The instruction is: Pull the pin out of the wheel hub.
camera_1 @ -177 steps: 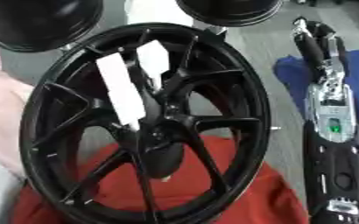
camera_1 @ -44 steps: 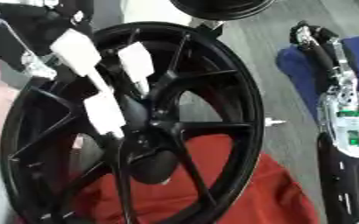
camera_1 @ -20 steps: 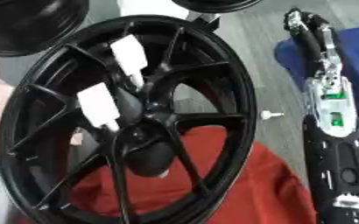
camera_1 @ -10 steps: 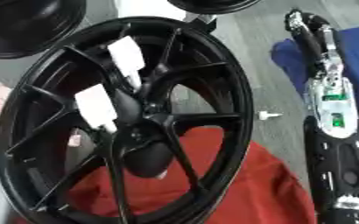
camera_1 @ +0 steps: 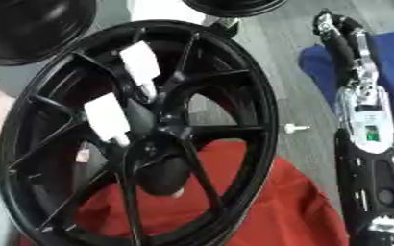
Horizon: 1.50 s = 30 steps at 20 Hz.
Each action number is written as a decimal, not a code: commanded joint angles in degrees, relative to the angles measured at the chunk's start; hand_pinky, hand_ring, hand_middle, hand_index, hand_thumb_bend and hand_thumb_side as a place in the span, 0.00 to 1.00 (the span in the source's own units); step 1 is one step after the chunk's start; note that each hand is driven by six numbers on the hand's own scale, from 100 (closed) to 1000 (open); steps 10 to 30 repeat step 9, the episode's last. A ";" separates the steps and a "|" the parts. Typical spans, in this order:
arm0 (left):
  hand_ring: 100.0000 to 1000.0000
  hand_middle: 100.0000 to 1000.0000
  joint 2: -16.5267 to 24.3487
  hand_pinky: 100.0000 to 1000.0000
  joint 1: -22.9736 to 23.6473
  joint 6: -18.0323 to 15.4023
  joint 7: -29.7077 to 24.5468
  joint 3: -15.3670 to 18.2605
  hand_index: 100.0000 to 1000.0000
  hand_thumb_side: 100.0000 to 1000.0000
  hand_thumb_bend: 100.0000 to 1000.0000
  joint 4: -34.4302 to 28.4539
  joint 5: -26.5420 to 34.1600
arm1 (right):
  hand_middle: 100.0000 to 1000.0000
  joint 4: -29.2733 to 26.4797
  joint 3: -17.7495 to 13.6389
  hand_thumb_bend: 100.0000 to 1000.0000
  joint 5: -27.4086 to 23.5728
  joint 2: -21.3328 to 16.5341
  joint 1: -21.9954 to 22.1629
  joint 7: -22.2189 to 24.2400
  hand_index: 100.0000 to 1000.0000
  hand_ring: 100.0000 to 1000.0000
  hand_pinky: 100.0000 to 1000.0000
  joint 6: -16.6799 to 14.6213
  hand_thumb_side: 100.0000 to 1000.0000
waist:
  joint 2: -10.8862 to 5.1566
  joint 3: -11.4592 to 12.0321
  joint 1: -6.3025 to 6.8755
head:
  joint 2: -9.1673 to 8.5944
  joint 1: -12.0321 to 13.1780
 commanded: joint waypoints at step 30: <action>0.55 0.51 -15.11 0.67 2.35 5.50 11.18 9.75 0.64 0.58 0.34 -15.06 11.16 | 0.63 -2.16 0.59 0.00 -0.95 1.25 -1.41 0.24 0.62 0.77 0.92 -0.45 0.50 | -2.20 -0.78 -3.07 | -0.61 1.69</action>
